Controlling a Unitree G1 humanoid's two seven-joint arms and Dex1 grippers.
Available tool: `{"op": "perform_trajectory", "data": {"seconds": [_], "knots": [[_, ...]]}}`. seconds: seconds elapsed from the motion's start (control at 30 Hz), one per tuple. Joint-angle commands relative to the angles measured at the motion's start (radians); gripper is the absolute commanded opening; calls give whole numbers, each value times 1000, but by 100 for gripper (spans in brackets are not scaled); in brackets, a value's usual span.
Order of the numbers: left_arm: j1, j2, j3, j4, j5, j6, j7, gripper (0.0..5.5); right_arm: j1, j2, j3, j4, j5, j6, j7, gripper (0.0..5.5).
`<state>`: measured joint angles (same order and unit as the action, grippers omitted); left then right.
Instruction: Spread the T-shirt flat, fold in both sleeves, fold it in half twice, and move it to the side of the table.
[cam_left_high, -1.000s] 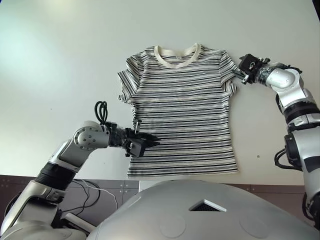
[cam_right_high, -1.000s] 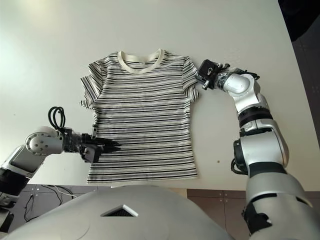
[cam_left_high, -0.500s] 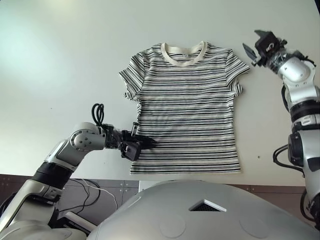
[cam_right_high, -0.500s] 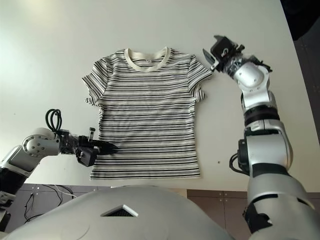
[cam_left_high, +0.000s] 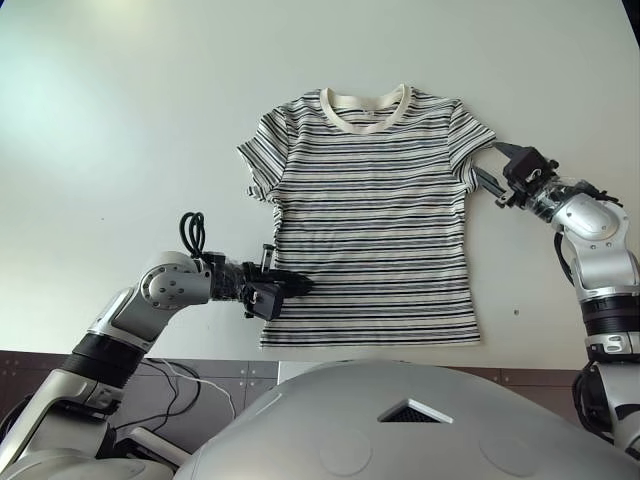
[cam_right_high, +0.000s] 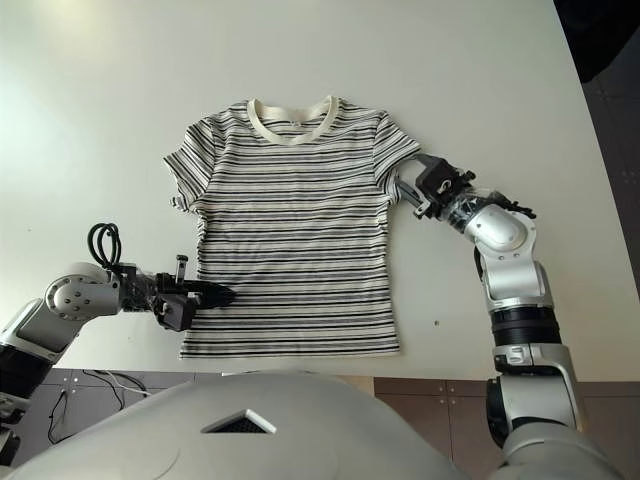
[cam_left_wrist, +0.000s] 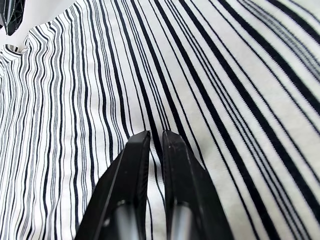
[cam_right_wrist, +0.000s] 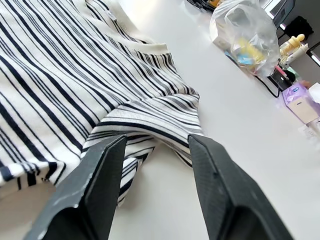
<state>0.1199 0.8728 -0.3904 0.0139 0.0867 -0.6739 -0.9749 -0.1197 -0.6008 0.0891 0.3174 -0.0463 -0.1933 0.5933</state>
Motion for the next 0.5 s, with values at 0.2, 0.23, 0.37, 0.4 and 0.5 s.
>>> {"op": "perform_trajectory", "data": {"seconds": [0.2, 0.23, 0.37, 0.4, 0.5], "knots": [[15, 18, 3, -5, 19, 12, -4, 49, 25, -43, 44, 158, -134, -27, -40, 226], [23, 20, 5, -12, 19, 17, -2, 49, 43, -63, 44, 133, -154, -25, -50, 226], [58, 25, 15, -51, 19, 42, 10, 49, 170, -130, 0, -85, -196, 62, -75, 226], [67, 28, 19, -61, 17, 48, 11, 49, 204, -133, -15, -151, -203, 99, -87, 226], [86, 37, 30, -98, 2, 73, 6, 49, 272, -104, -38, -331, -259, 206, -153, 226]]}}
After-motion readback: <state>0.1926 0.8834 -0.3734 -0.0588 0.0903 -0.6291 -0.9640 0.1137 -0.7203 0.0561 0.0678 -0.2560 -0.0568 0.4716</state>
